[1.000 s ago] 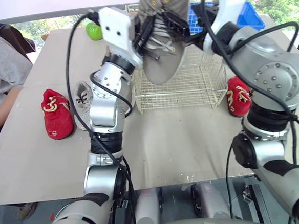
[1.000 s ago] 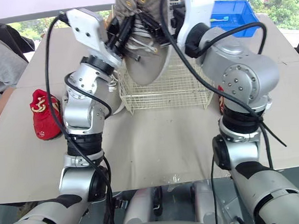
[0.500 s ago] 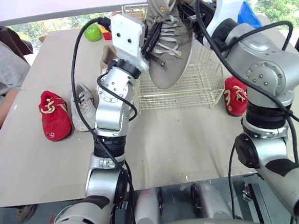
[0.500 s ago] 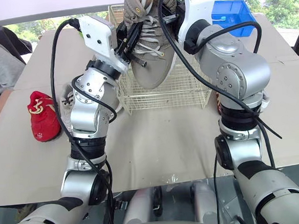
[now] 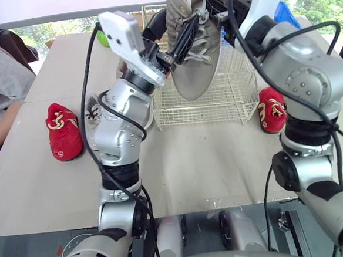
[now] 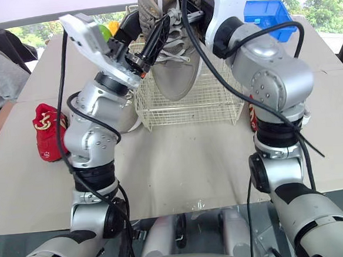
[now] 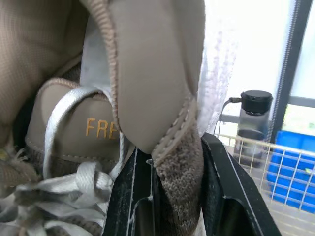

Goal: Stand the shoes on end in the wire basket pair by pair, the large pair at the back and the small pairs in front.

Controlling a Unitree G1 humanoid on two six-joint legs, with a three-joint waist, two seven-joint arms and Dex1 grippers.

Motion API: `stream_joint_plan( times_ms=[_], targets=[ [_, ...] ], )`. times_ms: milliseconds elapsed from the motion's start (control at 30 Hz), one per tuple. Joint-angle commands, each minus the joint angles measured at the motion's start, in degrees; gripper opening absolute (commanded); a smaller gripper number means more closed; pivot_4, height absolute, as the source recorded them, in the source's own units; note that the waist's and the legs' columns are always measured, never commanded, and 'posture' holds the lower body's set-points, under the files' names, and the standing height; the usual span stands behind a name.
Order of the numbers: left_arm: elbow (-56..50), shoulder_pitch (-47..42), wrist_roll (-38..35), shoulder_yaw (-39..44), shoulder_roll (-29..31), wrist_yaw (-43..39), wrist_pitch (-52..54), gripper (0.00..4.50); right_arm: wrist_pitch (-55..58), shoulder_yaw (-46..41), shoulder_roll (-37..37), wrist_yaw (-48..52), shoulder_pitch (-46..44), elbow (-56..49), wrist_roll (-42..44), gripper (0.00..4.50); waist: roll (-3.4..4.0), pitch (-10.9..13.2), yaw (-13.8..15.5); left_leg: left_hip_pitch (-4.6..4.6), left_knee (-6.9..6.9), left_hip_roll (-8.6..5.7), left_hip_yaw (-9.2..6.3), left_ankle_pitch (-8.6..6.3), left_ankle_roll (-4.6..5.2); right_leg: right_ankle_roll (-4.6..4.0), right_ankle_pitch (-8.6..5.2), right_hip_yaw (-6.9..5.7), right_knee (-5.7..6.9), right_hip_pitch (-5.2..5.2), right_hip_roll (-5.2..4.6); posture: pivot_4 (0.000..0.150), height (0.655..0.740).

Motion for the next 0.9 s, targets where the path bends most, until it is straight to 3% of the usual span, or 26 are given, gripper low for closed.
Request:
stream_joint_plan(
  times_ms=[33, 267, 400, 600, 733, 900],
  targets=[
    [-6.4, 2.7, -8.1, 3.1, 2.7, 0.6, 5.5, 3.7, -5.7, -3.4, -2.7, 2.9, -4.9, 2.6, 0.9, 0.25, 0.0, 0.0, 0.0, 0.0, 0.0, 0.01, -0.01, 0.0, 0.0, 0.0, 0.0, 0.0, -0.01, 0.0, 0.0, 0.15, 0.74],
    [-14.8, 11.7, -18.6, 4.7, 10.1, 2.4, 13.9, 3.7, -17.9, -2.6, -9.4, 11.8, -12.0, 18.9, -1.9, 0.2, 0.01, 0.0, -0.1, 0.01, -0.04, 0.01, 0.08, 0.0, 0.0, 0.0, 0.0, 0.04, -0.06, -0.01, 0.01, 0.15, 0.74],
    [-23.1, 25.6, -21.9, 6.8, 11.9, 2.4, 12.9, 3.7, -39.7, -1.9, -11.3, 19.6, -19.3, 38.5, -6.8, 0.2, 0.01, 0.0, -0.8, 0.15, -0.17, -0.01, 0.11, 0.0, 0.0, -0.01, 0.0, 0.28, -0.15, 0.01, -0.01, 0.15, 0.74],
    [-27.3, 39.6, -23.0, 9.9, 14.1, -3.6, 7.7, 3.7, -59.2, -2.0, -11.3, 25.7, -24.6, 54.1, -9.9, 0.19, 0.03, 0.0, -1.2, 0.13, -0.24, 0.03, 0.16, 0.01, -0.03, -0.02, 0.0, 0.26, -0.29, 0.0, 0.01, 0.15, 0.74],
    [-27.6, 41.4, -22.2, 10.4, 15.1, -3.4, 5.4, 3.7, -67.3, -2.1, -10.2, 28.5, -23.9, 61.2, -10.6, 0.19, 0.03, 0.0, -1.1, 0.15, -0.23, 0.03, 0.21, 0.0, -0.02, -0.09, 0.04, 0.21, -0.28, 0.03, 0.01, 0.15, 0.74],
    [-28.5, 43.2, -22.8, 11.1, 17.6, -4.4, 4.1, 3.7, -68.7, -1.5, -8.1, 33.6, -16.2, 65.1, -10.7, 0.18, 0.02, 0.0, -1.1, 0.56, -0.25, 0.03, 0.2, 0.0, -0.02, -0.11, 0.04, 0.14, -0.39, 0.5, 0.01, 0.15, 0.74]
  ],
)
